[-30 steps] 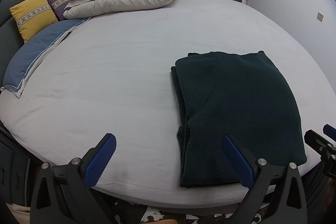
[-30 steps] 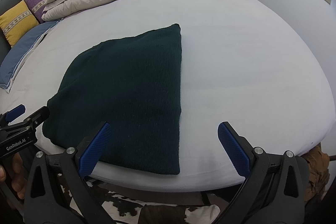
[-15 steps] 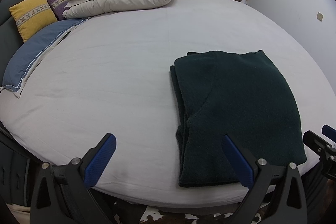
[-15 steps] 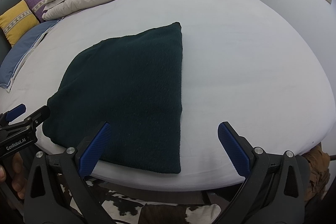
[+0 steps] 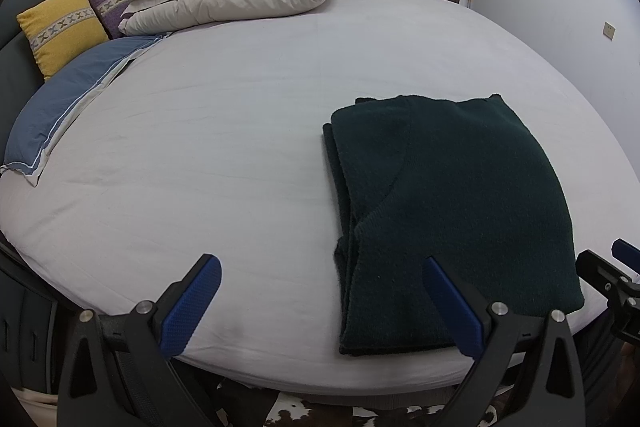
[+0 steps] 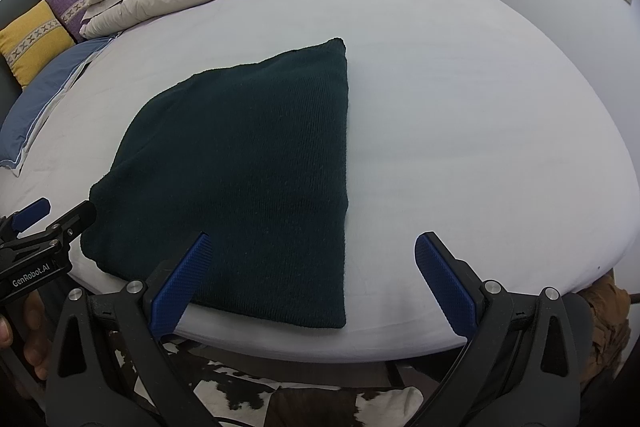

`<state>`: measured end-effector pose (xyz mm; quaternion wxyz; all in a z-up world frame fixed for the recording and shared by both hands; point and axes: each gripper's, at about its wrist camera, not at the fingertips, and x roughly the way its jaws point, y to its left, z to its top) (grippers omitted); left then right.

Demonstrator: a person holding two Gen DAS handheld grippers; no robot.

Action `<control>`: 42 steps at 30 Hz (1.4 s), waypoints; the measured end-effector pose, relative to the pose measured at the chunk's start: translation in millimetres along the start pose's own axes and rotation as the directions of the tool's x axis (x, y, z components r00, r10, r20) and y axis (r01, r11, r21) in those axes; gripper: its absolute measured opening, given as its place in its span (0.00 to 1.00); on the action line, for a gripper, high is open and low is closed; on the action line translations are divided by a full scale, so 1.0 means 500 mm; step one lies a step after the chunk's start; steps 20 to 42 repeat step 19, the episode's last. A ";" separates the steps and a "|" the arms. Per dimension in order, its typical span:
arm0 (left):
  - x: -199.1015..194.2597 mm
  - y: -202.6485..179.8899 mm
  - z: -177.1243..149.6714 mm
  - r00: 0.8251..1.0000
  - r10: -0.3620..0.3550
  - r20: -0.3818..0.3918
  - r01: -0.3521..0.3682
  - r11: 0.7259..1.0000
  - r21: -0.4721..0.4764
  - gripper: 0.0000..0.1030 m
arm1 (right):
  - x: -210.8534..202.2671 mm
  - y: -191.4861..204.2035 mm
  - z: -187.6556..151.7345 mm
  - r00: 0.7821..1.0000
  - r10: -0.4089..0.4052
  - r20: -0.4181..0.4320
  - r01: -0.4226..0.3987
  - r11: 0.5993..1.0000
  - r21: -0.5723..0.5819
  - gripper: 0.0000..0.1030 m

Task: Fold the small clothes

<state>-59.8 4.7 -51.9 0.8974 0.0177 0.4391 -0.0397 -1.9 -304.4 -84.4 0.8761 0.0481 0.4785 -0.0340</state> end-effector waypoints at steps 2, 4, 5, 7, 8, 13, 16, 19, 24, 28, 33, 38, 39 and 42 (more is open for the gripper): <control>0.000 0.000 -0.001 1.000 0.000 -0.001 0.000 1.000 0.000 1.00 | 0.000 0.001 -0.001 1.000 0.000 -0.001 0.000 1.000 0.000 1.00; 0.000 0.000 0.000 1.000 0.001 -0.001 -0.001 1.000 0.001 1.00 | 0.000 0.004 -0.005 1.000 0.001 -0.002 -0.001 1.000 0.000 1.00; 0.001 0.001 0.000 1.000 -0.001 -0.003 0.001 1.000 0.000 1.00 | 0.000 0.003 -0.006 1.000 0.002 -0.003 -0.002 1.000 0.000 1.00; 0.001 0.001 -0.001 1.000 -0.004 -0.004 0.004 1.000 0.001 1.00 | 0.000 0.007 -0.010 1.000 0.004 -0.005 -0.004 1.000 0.001 1.00; 0.002 0.001 -0.001 1.000 -0.005 -0.005 0.005 1.000 0.002 1.00 | 0.001 0.006 -0.009 1.000 0.004 -0.005 -0.004 1.000 0.001 1.00; 0.007 0.003 0.000 1.000 -0.006 -0.011 0.006 1.000 0.007 1.00 | 0.006 0.004 -0.005 1.000 0.008 -0.010 -0.008 1.000 0.004 1.00; 0.009 0.007 0.001 1.000 -0.012 -0.012 0.012 1.000 0.001 1.00 | 0.009 0.006 -0.005 1.000 0.010 -0.012 -0.010 1.000 0.005 1.00; 0.008 0.009 0.002 1.000 -0.009 -0.008 0.009 1.000 0.005 1.00 | 0.014 0.003 -0.002 1.000 0.013 -0.014 -0.013 1.000 0.006 1.00; 0.008 0.009 0.002 1.000 -0.009 -0.008 0.009 1.000 0.005 1.00 | 0.014 0.003 -0.002 1.000 0.013 -0.014 -0.013 1.000 0.006 1.00; 0.008 0.009 0.002 1.000 -0.009 -0.008 0.009 1.000 0.005 1.00 | 0.014 0.003 -0.002 1.000 0.013 -0.014 -0.013 1.000 0.006 1.00; 0.008 0.009 0.002 1.000 -0.009 -0.008 0.009 1.000 0.005 1.00 | 0.014 0.003 -0.002 1.000 0.013 -0.014 -0.013 1.000 0.006 1.00; 0.008 0.009 0.002 1.000 -0.009 -0.008 0.009 1.000 0.005 1.00 | 0.014 0.003 -0.002 1.000 0.013 -0.014 -0.013 1.000 0.006 1.00; 0.008 0.009 0.002 1.000 -0.009 -0.008 0.009 1.000 0.005 1.00 | 0.014 0.003 -0.002 1.000 0.013 -0.014 -0.013 1.000 0.006 1.00; 0.008 0.009 0.002 1.000 -0.009 -0.008 0.009 1.000 0.005 1.00 | 0.014 0.003 -0.002 1.000 0.013 -0.014 -0.013 1.000 0.006 1.00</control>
